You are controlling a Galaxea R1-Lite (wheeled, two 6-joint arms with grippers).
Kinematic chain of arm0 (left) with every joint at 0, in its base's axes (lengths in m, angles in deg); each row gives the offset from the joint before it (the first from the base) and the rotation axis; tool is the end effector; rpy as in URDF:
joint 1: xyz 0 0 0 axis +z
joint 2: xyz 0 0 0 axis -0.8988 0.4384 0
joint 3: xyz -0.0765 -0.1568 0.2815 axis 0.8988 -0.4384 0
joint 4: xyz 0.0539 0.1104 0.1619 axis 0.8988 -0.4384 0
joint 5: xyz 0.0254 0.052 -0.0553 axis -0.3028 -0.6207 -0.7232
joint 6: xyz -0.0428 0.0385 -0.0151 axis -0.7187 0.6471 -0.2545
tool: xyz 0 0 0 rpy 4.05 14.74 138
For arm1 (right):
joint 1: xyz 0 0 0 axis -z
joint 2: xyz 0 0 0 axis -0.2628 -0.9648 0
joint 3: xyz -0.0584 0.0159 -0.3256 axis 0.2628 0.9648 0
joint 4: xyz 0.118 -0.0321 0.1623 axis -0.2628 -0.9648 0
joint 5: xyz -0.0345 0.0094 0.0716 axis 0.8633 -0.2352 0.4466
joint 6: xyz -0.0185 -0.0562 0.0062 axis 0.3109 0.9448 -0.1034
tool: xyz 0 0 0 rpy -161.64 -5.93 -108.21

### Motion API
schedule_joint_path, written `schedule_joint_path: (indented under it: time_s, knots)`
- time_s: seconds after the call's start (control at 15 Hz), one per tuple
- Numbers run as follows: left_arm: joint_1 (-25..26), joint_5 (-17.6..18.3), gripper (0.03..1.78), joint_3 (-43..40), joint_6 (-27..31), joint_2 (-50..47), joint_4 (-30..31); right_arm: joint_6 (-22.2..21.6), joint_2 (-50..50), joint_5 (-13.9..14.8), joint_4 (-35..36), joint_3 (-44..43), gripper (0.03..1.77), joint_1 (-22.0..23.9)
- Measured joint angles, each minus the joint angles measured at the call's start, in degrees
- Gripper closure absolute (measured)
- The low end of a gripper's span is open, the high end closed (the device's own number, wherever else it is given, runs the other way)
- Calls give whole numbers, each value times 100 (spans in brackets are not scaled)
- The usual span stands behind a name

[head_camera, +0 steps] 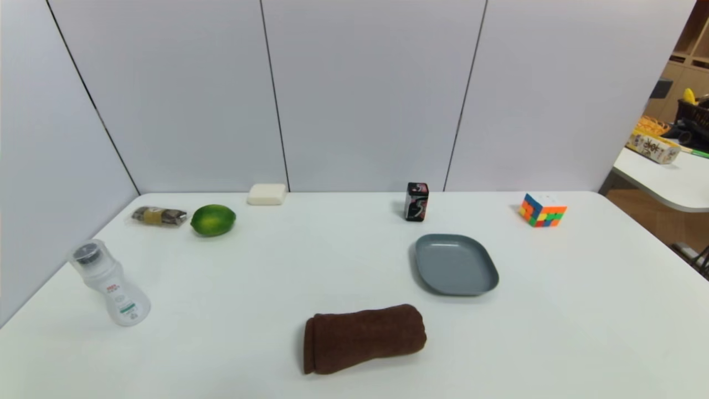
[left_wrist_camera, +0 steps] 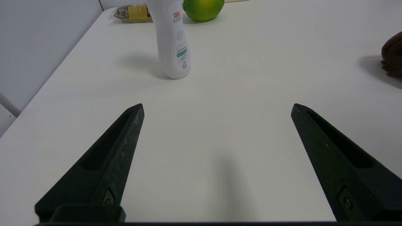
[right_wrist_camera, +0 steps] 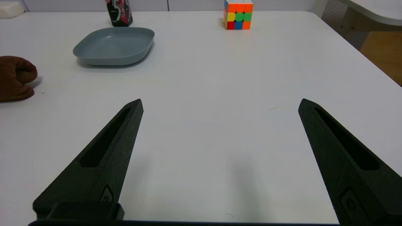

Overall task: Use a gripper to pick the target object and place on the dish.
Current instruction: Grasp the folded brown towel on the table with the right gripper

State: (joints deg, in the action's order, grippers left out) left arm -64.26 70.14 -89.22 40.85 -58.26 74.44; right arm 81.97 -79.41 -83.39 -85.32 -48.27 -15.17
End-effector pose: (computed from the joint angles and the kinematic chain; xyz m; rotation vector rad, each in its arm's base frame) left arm -0.0030 -0.0018 0.0749 0.0576 0.0024 -0.0355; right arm -0.0031 0.0001 0.0755 -0.0051 -0.0012 -0.0007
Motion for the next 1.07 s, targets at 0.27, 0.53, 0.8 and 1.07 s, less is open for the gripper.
schedule_joint_path:
  time_s: [0.27, 0.53, 0.8, 1.07]
  knots:
    - [0, 0, 12, 0, 0, 0, -2, 45, 0, -22, -7, 0, 9, 2]
    - [0, -2, 12, 0, 0, 0, -2, 69, -7, -35, -352, -137, 9, 2]
    - [0, 0, 12, 0, 0, 0, -2, 50, -578, -157, -1033, -1133, 9, -21]
    - [0, -2, 12, 0, 2, 0, -2, 221, -1905, -438, -1295, -2205, 9, -213]
